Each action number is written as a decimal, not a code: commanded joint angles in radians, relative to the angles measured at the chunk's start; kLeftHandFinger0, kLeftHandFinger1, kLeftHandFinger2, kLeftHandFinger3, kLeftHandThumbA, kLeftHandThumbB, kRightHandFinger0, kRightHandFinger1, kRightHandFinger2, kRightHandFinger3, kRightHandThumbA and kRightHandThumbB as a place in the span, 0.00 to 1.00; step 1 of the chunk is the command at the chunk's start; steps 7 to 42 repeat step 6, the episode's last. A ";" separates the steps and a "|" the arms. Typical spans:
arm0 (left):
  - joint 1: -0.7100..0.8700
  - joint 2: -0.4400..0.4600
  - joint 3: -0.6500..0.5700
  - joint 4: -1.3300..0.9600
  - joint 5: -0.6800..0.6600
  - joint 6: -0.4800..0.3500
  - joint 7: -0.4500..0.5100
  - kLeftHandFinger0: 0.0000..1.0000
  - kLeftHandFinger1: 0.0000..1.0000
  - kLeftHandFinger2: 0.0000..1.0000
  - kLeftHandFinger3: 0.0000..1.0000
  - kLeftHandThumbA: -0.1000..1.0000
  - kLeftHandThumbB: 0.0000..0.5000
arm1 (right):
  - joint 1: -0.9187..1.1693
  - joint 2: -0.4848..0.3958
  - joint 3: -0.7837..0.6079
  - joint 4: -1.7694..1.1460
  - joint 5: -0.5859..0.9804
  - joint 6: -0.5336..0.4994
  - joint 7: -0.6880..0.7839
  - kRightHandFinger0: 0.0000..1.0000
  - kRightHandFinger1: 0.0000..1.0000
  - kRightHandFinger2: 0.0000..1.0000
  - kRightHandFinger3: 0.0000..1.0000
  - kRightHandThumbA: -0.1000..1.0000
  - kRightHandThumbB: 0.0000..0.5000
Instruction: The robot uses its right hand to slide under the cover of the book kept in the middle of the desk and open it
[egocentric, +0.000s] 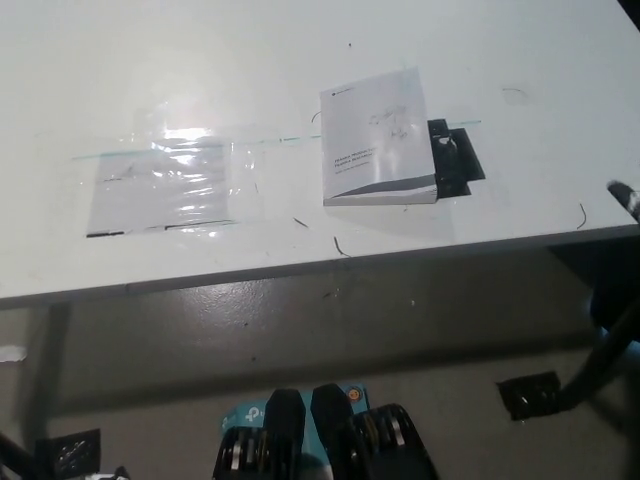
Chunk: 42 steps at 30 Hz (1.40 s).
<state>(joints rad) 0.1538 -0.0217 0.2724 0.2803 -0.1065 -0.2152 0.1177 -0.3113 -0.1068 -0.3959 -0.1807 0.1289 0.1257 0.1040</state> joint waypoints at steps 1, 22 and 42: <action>-0.013 -0.001 0.001 -0.007 -0.007 -0.014 0.014 0.56 0.52 0.44 0.41 0.60 0.00 | 0.016 0.007 -0.029 -0.021 0.053 -0.063 -0.059 0.56 0.62 0.64 0.91 1.00 0.28; -0.032 0.003 0.001 0.001 -0.002 -0.022 0.019 0.55 0.52 0.43 0.40 0.60 0.00 | 0.078 0.061 -0.076 0.061 0.058 -0.111 -0.129 0.56 0.58 0.62 0.89 0.98 0.23; -0.032 0.003 0.001 0.001 -0.002 -0.022 0.019 0.55 0.52 0.43 0.40 0.60 0.00 | 0.078 0.061 -0.076 0.061 0.058 -0.111 -0.129 0.56 0.58 0.62 0.89 0.98 0.23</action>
